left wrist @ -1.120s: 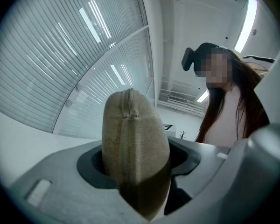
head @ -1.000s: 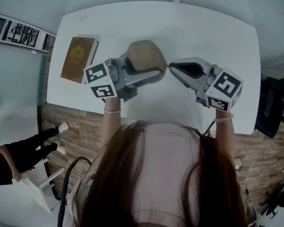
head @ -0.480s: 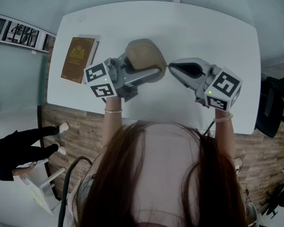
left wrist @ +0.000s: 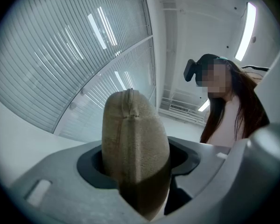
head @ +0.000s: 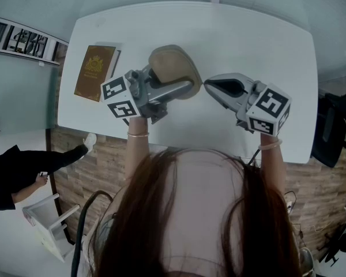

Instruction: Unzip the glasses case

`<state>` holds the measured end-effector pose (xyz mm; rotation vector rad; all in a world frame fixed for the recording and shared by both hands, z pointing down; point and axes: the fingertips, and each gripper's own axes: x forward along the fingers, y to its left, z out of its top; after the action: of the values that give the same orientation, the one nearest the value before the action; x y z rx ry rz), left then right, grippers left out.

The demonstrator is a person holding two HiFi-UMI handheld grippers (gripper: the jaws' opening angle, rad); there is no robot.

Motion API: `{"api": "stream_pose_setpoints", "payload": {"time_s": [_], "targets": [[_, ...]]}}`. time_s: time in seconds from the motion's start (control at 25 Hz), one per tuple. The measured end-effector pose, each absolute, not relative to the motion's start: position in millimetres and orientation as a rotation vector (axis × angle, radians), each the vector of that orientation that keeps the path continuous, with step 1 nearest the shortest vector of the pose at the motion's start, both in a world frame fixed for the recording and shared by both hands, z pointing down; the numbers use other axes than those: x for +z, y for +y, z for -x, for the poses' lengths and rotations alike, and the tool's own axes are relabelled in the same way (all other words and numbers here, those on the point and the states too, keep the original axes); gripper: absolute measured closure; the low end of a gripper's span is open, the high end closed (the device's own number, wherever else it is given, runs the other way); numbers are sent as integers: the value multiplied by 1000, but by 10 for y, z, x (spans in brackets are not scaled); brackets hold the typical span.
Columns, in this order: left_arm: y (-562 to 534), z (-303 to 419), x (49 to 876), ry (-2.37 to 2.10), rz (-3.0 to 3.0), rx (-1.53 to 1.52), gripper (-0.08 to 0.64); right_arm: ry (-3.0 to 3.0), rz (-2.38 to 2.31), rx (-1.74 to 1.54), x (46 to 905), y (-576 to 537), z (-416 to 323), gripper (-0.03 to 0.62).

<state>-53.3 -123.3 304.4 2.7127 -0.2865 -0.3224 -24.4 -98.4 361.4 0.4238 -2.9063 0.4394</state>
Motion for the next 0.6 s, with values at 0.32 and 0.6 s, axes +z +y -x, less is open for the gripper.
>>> {"api": "stream_pose_setpoints", "payload": {"time_s": [0.32, 0.6], "targets": [[-1255, 563, 3037, -293, -2696, -358, 267, -2907, -413, 469, 3642, -984, 252, 589], [-1295, 612, 3003, -308, -2674, -412, 267, -2901, -404, 490, 3684, -976, 271, 589]]}}
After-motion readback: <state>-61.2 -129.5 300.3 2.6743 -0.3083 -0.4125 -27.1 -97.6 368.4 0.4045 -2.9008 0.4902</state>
